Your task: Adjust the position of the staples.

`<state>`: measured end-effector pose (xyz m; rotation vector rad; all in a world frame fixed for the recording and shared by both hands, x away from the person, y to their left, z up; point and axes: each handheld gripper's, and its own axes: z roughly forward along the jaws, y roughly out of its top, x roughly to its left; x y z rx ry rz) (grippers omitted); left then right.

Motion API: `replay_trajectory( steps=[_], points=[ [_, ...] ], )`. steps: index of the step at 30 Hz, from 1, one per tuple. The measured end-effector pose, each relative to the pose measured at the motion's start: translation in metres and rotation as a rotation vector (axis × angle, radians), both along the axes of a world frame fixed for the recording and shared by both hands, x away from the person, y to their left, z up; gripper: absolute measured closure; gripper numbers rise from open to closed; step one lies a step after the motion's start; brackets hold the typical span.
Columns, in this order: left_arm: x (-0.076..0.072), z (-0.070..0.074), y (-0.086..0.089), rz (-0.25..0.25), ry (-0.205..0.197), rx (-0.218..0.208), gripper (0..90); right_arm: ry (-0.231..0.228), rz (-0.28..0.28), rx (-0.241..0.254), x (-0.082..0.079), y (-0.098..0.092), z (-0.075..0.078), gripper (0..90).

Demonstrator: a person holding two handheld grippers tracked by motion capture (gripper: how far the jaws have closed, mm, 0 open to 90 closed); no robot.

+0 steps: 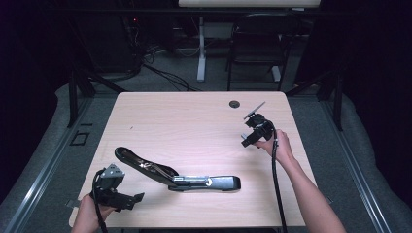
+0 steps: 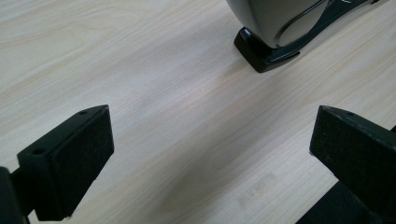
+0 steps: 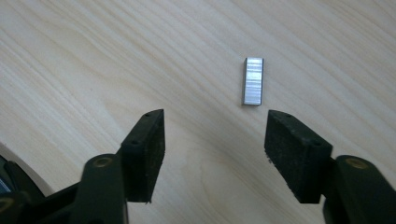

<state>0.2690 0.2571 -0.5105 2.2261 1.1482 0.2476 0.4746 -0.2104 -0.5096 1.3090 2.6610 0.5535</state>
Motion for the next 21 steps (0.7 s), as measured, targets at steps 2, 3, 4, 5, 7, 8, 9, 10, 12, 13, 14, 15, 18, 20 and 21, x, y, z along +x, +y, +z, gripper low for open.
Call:
replay_trajectory(
  steps=[2,3,4,5,7,8,9,10,12,13,14,15,18,20,21],
  points=[
    [0.0,0.0,0.0,0.0,-0.003,-0.001,0.0,0.002,0.01,-0.01,0.004,0.001,0.001,44.3],
    [0.0,0.0,0.0,0.0,-0.003,-0.004,0.0,0.0,0.01,-0.01,0.006,0.002,0.002,46.3],
    [0.0,0.0,0.0,0.0,-0.003,-0.005,0.0,0.01,0.021,-0.028,0.008,0.003,0.003,48.5],
    [0.0,0.0,0.0,0.0,-0.002,-0.005,0.0,0.005,0.012,-0.015,0.009,0.004,0.002,50.7],
    [0.0,0.0,0.0,0.0,-0.003,-0.007,0.0,0.014,0.027,-0.039,0.013,0.006,0.003,53.2],
    [0.0,0.0,0.0,0.0,-0.003,-0.006,0.0,0.02,0.029,-0.04,0.015,0.007,0.003,54.0],
    [0.0,0.0,0.0,0.0,-0.003,-0.007,0.0,0.017,0.026,-0.041,0.017,0.008,0.003,55.4],
    [0.0,0.0,0.0,-0.001,-0.002,-0.007,0.0,0.016,0.026,-0.04,0.018,0.008,0.003,56.7],
    [0.0,0.0,0.0,-0.001,-0.003,-0.007,0.0,0.023,0.039,-0.062,0.022,0.01,0.004,58.8],
    [0.0,0.0,0.0,-0.002,-0.002,-0.006,0.0,0.019,0.034,-0.051,0.023,0.011,0.002,59.3],
    [0.0,0.0,0.0,-0.003,-0.001,-0.007,0.0,0.03,0.051,-0.073,0.026,0.012,0.003,60.5],
    [0.0,0.0,0.0,-0.003,-0.001,-0.007,0.0,0.03,0.043,-0.066,0.027,0.013,0.002,61.1],
    [0.0,0.0,0.0,-0.003,-0.002,-0.008,0.0,0.034,0.049,-0.091,0.032,0.016,0.001,63.9],
    [0.0,0.0,0.0,-0.004,0.001,-0.007,0.0,0.037,0.049,-0.105,0.035,0.018,-0.001,66.7],
    [0.0,0.0,0.0,-0.004,0.001,-0.005,0.0,0.027,0.038,-0.109,0.036,0.019,-0.003,67.7]
  ],
)
